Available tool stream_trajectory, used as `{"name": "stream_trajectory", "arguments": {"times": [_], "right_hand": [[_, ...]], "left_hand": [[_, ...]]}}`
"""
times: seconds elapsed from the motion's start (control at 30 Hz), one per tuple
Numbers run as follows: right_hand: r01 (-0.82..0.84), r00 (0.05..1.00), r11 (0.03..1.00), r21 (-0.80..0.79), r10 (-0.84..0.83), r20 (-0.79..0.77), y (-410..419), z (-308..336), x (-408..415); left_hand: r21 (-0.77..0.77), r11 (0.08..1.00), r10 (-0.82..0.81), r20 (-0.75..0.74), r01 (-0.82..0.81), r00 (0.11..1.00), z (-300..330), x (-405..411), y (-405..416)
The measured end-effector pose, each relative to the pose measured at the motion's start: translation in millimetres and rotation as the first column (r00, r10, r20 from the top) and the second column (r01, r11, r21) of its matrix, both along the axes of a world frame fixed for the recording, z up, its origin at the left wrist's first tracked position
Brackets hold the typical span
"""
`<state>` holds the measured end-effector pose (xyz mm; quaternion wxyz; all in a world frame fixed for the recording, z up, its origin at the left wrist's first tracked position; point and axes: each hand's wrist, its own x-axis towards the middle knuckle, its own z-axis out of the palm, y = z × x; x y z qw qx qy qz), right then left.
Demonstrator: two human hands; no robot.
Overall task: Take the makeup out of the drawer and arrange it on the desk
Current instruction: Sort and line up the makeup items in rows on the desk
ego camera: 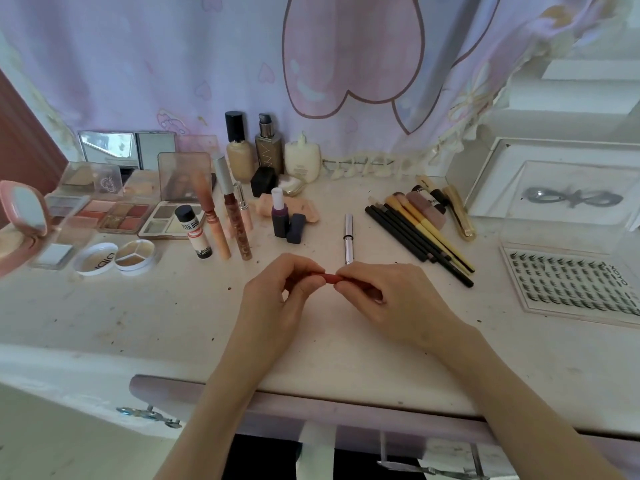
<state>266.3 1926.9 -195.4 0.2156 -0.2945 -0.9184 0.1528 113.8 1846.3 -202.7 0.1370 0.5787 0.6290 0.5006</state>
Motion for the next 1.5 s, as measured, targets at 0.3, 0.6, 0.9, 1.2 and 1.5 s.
{"name": "stream_trajectory", "arguments": {"times": [0.3,0.6,0.9,1.2,1.5], "right_hand": [[0.000,0.999,1.000,-0.009,-0.001,-0.045,-2,-2,1],[0.014,0.997,1.000,0.025,-0.012,-0.072,-5,-4,-3],[0.078,0.992,0.997,0.025,-0.075,-0.106,-6,-2,10],[0.143,0.986,0.990,0.021,-0.140,-0.089,-3,12,40],[0.165,0.980,0.964,-0.210,-0.185,-0.078,-5,10,61]], "left_hand": [[0.064,0.998,-0.006,-0.203,0.019,0.979,-3,3,1],[0.074,0.997,0.023,-0.212,-0.008,0.977,-3,2,1],[-0.047,0.993,-0.115,-0.330,0.105,0.937,2,11,12],[-0.062,0.967,-0.248,-0.447,0.247,0.859,20,25,27],[-0.062,0.971,-0.237,-0.266,0.229,0.934,22,31,32]]}}
